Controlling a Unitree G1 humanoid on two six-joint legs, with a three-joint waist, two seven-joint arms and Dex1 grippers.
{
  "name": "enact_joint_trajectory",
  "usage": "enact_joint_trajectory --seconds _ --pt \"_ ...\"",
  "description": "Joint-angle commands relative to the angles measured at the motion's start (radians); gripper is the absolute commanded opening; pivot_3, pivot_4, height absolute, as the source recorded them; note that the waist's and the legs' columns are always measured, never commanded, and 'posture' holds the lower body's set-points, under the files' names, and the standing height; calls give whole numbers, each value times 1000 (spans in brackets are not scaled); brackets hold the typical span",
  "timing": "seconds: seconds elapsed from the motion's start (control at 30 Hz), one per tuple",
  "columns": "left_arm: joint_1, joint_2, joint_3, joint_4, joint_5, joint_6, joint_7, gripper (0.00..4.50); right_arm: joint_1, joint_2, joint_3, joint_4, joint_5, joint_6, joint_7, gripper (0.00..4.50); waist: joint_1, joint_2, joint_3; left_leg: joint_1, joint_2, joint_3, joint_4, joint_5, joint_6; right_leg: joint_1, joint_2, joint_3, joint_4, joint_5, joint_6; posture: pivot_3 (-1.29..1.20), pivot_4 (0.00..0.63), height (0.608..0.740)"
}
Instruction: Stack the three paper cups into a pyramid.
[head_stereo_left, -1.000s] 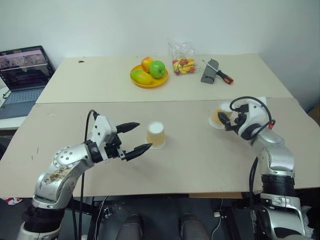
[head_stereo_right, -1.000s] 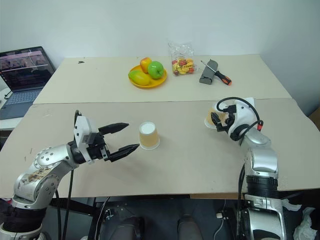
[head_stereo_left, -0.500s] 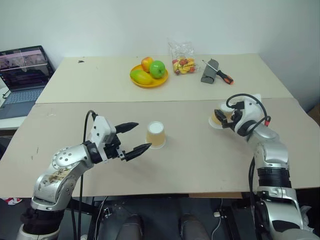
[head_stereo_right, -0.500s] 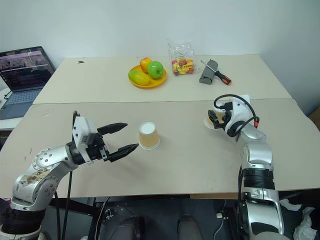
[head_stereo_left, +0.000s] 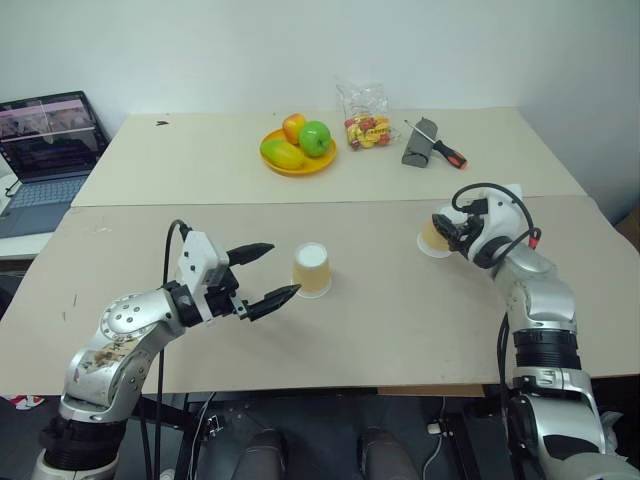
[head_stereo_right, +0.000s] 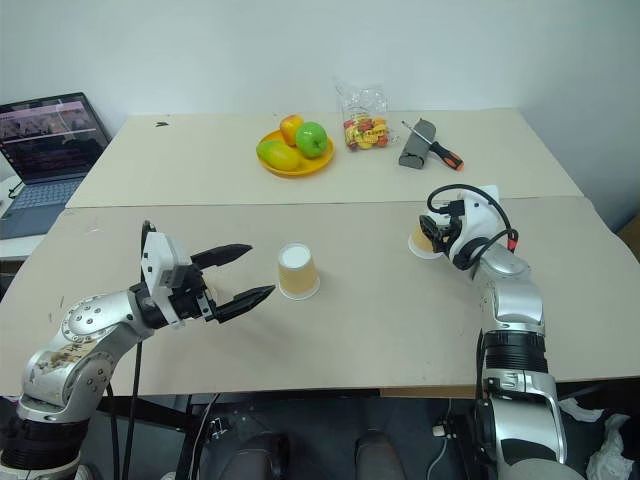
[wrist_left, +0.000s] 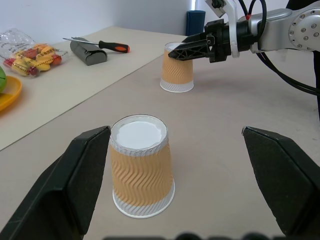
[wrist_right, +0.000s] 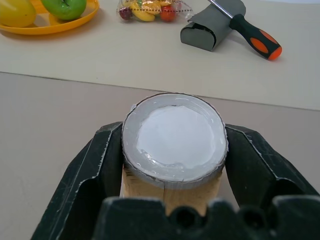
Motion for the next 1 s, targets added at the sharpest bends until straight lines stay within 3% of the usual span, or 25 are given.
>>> enact_joint_trajectory --seconds 0.03,0.17,0.33,0.47,0.53,1.0 --pt "2 9 21 -44 -8 0 4 4500 -30 -7 -11 -44 17 -16 3 2649 0 0 0 0 0 0 0 0 0 0 0 0 0 0 0 0 150 740" --pt "1 7 15 -45 -7 2 6 4500 -39 -31 -15 -132 65 43 48 2649 0 0 0 0 0 0 0 0 0 0 0 0 0 0 0 0 150 740" --pt "-1 7 16 -46 -8 8 6 4500 -43 -130 -24 -362 252 249 232 2649 2 0 1 -1 0 0 0 0 0 -1 0 0 0 0 0 0 150 740" --pt "-4 7 17 -41 -7 9 3 4500 40 -233 47 -566 370 353 399 2649 3 0 2 -2 1 -1 0 0 0 0 0 -1 -2 0 0 0 150 740" --pt "-7 7 11 -44 -8 9 -4 4500 75 -226 81 -623 413 375 429 2649 1 -2 1 -1 1 -1 0 0 1 1 0 -2 -3 0 0 0 150 740" --pt "-25 30 24 -44 -17 22 -25 4500 41 -131 275 -496 281 200 467 2649 3 -4 2 -2 1 -1 0 0 0 0 1 -1 -4 2 0 0 150 740"
